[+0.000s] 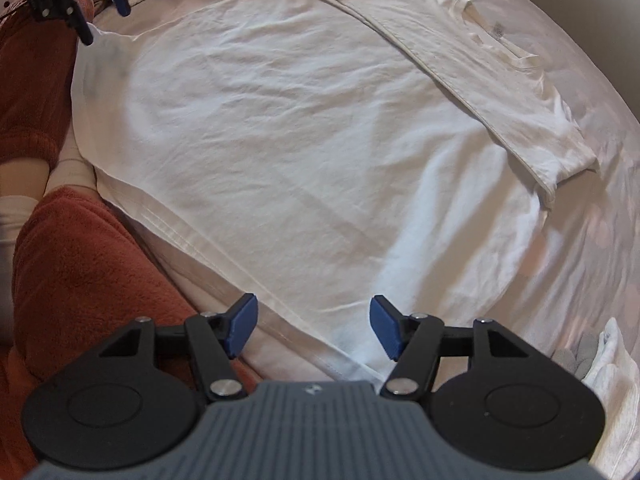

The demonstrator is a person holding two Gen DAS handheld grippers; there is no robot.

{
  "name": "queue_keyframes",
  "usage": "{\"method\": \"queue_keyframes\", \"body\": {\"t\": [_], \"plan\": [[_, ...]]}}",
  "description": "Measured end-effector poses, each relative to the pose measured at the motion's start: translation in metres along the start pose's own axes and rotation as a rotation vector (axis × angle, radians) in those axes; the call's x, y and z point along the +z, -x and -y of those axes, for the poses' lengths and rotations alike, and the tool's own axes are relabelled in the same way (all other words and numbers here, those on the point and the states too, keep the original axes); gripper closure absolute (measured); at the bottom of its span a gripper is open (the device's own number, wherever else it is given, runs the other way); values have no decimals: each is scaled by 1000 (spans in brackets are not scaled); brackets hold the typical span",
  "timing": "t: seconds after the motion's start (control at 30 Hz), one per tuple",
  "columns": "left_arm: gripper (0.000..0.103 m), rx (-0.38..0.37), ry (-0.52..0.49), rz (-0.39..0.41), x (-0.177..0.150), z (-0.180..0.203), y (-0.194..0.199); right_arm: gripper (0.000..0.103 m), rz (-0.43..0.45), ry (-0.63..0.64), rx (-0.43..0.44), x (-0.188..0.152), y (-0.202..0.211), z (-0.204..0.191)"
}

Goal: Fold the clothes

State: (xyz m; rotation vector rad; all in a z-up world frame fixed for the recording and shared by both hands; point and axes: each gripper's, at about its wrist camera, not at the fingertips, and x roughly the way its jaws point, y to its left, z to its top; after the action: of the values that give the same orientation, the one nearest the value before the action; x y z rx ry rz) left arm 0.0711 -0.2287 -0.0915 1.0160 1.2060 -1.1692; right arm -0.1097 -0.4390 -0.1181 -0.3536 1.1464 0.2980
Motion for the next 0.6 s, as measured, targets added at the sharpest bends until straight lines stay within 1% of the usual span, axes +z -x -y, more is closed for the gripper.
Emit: {"method": "queue_keyframes", "body": {"t": [0.2,0.27,0.37,0.47,0.6], "plan": [[56,61,-218,-141,-2,12,8,37,9,0,-30,-4,9,-10],[56,64,-269,-187,-2,12,11,37,16,-13,-36,-6,11,-10],[58,57,-324,-232,-2,11,9,37,26,-30,-41,-8,12,-10],[66,31,-387,-281,0,13,1,37,33,-38,-44,-9,11,-10],[78,21,-557,-374,1,27,-18,36,34,-36,-48,-9,12,-9]]}}
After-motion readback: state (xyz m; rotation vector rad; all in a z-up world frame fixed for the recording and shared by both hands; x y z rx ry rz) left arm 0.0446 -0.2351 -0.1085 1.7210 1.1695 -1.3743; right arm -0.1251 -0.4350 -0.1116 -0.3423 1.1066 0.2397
